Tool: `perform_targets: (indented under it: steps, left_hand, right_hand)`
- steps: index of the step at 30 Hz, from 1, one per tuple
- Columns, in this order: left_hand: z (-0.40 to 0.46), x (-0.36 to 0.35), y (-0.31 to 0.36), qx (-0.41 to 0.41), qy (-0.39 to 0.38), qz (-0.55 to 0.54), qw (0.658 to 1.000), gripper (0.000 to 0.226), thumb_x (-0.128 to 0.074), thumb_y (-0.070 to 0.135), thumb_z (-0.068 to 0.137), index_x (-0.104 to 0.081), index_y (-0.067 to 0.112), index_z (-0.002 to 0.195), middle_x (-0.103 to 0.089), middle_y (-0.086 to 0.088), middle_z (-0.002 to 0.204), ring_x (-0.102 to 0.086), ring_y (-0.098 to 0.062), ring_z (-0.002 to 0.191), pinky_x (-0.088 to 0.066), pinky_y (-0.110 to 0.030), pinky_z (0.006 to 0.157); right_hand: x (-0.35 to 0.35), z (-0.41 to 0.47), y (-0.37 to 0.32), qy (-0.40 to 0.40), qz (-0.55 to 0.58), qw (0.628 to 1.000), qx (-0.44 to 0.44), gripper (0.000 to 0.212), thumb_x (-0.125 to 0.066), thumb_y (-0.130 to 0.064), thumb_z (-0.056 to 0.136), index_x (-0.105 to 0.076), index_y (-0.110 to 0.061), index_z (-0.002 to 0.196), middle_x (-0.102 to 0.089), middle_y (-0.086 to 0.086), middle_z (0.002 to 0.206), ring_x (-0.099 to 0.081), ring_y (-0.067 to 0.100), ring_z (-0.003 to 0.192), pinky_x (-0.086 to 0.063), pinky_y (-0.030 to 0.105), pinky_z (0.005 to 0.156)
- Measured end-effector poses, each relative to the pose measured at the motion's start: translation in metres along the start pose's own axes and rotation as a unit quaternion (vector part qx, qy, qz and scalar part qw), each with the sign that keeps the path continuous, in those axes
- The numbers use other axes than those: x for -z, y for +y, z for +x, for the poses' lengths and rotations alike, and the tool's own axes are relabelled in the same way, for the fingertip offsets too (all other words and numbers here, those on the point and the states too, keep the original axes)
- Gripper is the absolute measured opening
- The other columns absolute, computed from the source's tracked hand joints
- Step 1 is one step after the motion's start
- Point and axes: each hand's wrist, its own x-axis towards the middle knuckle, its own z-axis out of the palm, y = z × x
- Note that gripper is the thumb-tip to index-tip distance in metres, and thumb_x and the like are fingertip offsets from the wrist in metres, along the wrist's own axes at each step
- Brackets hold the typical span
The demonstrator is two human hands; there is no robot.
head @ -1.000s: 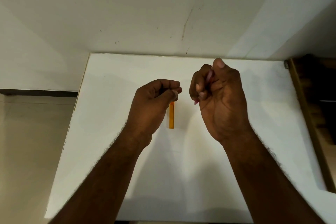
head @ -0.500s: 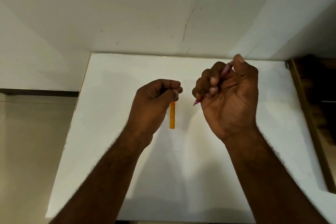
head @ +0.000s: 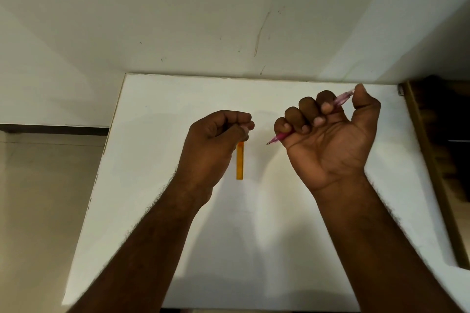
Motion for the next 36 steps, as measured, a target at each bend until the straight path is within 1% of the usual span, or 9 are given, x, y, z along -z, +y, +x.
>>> perform_targets:
  steps: [3, 6, 8, 14, 17, 21, 30, 36]
  left_hand:
    - [0.0002, 0.0001, -0.0002, 0.003, -0.002, -0.006, 1.0, 0.023, -0.061, 0.004, 0.093, -0.076, 0.015, 0.106, -0.08, 0.002, 0.101, -0.074, -0.018, 0.095, -0.057, -0.016, 0.075]
    - [0.0001, 0.0003, -0.0004, 0.004, -0.002, -0.003, 1.0, 0.023, -0.061, 0.005, 0.093, -0.076, 0.016, 0.106, -0.08, 0.002, 0.101, -0.074, -0.019, 0.096, -0.057, -0.022, 0.079]
    - [0.0001, 0.0002, -0.0006, 0.003, 0.0, 0.0, 1.0, 0.023, -0.061, 0.005, 0.093, -0.076, 0.017, 0.105, -0.08, 0.002, 0.101, -0.074, -0.019, 0.097, -0.057, -0.026, 0.082]
    - [0.0005, 0.0007, -0.0013, 0.002, -0.001, 0.001, 1.0, 0.022, -0.061, 0.005, 0.092, -0.076, 0.017, 0.105, -0.08, 0.003, 0.101, -0.074, -0.016, 0.096, -0.057, -0.021, 0.079]
    - [0.0007, 0.0007, -0.0014, 0.002, -0.003, 0.002, 1.0, 0.023, -0.061, 0.005, 0.093, -0.076, 0.017, 0.105, -0.08, 0.004, 0.101, -0.074, -0.016, 0.095, -0.056, -0.019, 0.077]
    - [0.0004, 0.0007, -0.0015, 0.001, -0.002, 0.004, 1.0, 0.022, -0.061, 0.006, 0.093, -0.076, 0.016, 0.107, -0.08, 0.003, 0.101, -0.075, -0.015, 0.094, -0.057, -0.019, 0.078]
    - [-0.0004, 0.0008, -0.0009, 0.003, -0.003, 0.0, 1.0, 0.022, -0.061, 0.006, 0.094, -0.075, 0.013, 0.109, -0.08, 0.001, 0.104, -0.074, -0.017, 0.096, -0.053, -0.021, 0.078]
    - [-0.0003, 0.0012, -0.0006, 0.003, -0.006, -0.004, 1.0, 0.023, -0.06, 0.004, 0.094, -0.075, 0.012, 0.11, -0.08, 0.0, 0.104, -0.074, -0.018, 0.098, -0.053, -0.018, 0.077]
  right_hand:
    - [0.003, 0.0007, -0.0003, 0.008, 0.013, 1.0, 0.001, 0.047, -0.043, -0.055, 0.09, -0.042, -0.016, 0.064, -0.03, -0.002, 0.056, -0.021, 0.019, 0.058, -0.032, 0.032, 0.059]
    - [0.004, 0.0009, 0.0, 0.006, 0.016, 1.0, 0.005, 0.041, -0.048, -0.051, 0.083, -0.04, -0.016, 0.062, -0.03, -0.002, 0.055, -0.021, 0.019, 0.057, -0.032, 0.032, 0.059]
    - [0.0042, 0.0008, 0.0001, 0.007, 0.027, 1.0, 0.004, 0.042, -0.048, -0.053, 0.083, -0.042, -0.016, 0.064, -0.031, -0.002, 0.056, -0.022, 0.018, 0.056, -0.032, 0.031, 0.059]
    - [0.0047, 0.0017, 0.0002, 0.016, 0.053, 0.998, 0.011, 0.048, -0.038, -0.052, 0.095, -0.04, -0.016, 0.063, -0.03, -0.002, 0.055, -0.024, 0.018, 0.055, -0.033, 0.03, 0.058]
    - [0.0047, 0.0014, 0.0006, 0.018, 0.061, 0.998, 0.012, 0.05, -0.039, -0.056, 0.095, -0.042, -0.016, 0.065, -0.031, -0.002, 0.057, -0.024, 0.017, 0.055, -0.033, 0.029, 0.059]
    - [0.0054, 0.0017, 0.0006, 0.02, 0.058, 0.998, 0.01, 0.048, -0.038, -0.052, 0.095, -0.04, -0.017, 0.064, -0.029, -0.002, 0.057, -0.023, 0.018, 0.055, -0.034, 0.03, 0.059]
    - [0.0069, 0.0011, 0.0002, 0.018, 0.081, 0.996, 0.019, 0.048, -0.037, -0.053, 0.095, -0.04, -0.017, 0.064, -0.03, -0.002, 0.058, -0.024, 0.018, 0.055, -0.031, 0.03, 0.06]
    - [0.0094, 0.0025, 0.0005, 0.014, 0.084, 0.996, 0.015, 0.046, -0.036, -0.051, 0.095, -0.039, -0.017, 0.064, -0.031, -0.002, 0.057, -0.024, 0.018, 0.055, -0.031, 0.03, 0.061]
